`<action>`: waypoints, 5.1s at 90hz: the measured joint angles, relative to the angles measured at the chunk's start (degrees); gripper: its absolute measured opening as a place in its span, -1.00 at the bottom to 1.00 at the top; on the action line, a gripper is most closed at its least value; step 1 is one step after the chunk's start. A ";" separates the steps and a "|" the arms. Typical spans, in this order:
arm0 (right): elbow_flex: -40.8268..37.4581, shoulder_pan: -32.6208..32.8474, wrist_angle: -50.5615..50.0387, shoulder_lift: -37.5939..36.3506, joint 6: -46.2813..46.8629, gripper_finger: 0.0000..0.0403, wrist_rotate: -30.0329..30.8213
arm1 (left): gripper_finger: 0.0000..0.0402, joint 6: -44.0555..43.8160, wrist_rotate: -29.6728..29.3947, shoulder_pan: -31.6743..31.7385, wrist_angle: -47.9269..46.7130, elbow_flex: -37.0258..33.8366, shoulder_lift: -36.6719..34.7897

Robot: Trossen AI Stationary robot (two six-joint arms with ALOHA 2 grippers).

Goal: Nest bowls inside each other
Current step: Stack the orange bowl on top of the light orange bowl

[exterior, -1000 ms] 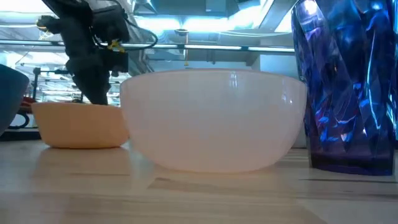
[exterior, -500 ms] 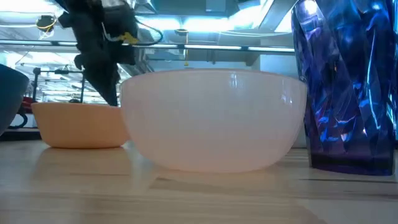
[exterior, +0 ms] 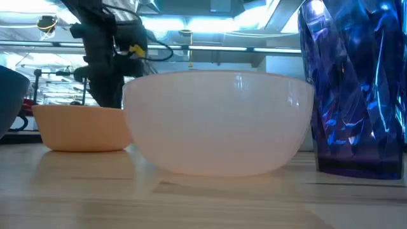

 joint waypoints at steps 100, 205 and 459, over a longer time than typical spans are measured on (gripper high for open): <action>-0.12 0.13 -14.03 -8.13 5.99 -0.16 10.84 | -1.00 -4.65 7.84 -5.11 -12.81 27.33 4.86; -6.16 0.15 -13.20 -17.99 7.56 -0.16 8.13 | -1.00 -10.88 18.94 -23.09 -1.28 44.78 33.21; -6.14 0.11 -13.20 -17.94 8.33 -0.16 5.70 | -0.41 -0.36 15.89 -16.38 -11.88 41.40 34.25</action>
